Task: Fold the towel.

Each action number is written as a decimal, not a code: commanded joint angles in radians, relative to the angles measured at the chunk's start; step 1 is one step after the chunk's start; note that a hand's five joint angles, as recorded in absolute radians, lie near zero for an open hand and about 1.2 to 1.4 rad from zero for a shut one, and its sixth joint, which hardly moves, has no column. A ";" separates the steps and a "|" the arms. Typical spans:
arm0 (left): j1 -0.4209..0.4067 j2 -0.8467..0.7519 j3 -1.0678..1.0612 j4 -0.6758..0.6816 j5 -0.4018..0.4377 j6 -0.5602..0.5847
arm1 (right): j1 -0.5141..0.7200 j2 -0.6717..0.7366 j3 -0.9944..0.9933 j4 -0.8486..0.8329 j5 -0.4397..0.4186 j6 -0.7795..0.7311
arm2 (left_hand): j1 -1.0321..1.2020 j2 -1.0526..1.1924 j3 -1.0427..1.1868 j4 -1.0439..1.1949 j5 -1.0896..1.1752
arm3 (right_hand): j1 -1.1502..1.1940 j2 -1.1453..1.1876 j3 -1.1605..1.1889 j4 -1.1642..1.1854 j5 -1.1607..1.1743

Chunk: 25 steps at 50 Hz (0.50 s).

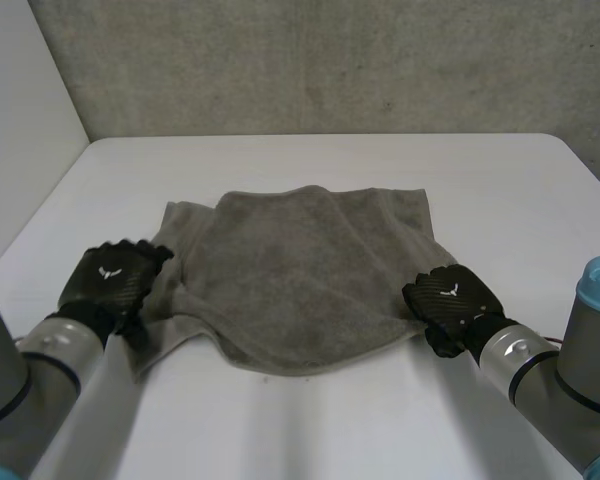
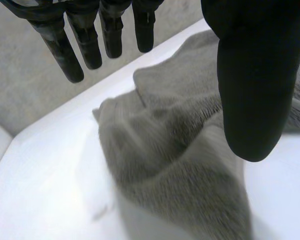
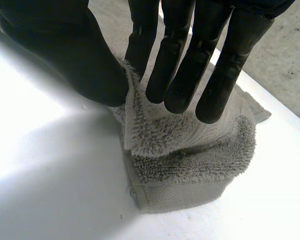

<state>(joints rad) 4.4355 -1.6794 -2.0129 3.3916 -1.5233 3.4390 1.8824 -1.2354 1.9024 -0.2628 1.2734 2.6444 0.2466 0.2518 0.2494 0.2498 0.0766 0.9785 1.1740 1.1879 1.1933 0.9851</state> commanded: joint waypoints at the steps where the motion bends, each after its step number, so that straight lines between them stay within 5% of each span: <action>1: 0.004 0.066 -0.067 -0.070 -0.090 -0.069 | -0.002 -0.001 0.000 0.000 -0.005 0.017 | 0.178 0.173 0.176 0.175 0.174 | 0.418 0.222 0.208 0.203 0.237; 10: -0.001 0.032 -0.075 -0.077 -0.115 -0.224 | 0.000 -0.001 0.000 0.002 -0.008 0.017 | 0.272 0.267 0.269 0.269 0.268 | 0.418 0.222 0.208 0.203 0.237; 25: -0.010 -0.141 -0.032 0.011 -0.109 -0.224 | -0.002 0.001 0.006 0.000 -0.009 0.017 | 0.416 0.411 0.413 0.413 0.412 | 0.418 0.222 0.208 0.203 0.237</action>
<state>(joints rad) 4.4254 -1.7638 -2.0627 3.3576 -1.6337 3.2067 1.8814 -1.2358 1.9079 -0.2608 1.2651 2.6611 0.5250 0.5285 0.5291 0.5262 0.3507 0.9786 1.1740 1.1879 1.1933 0.9859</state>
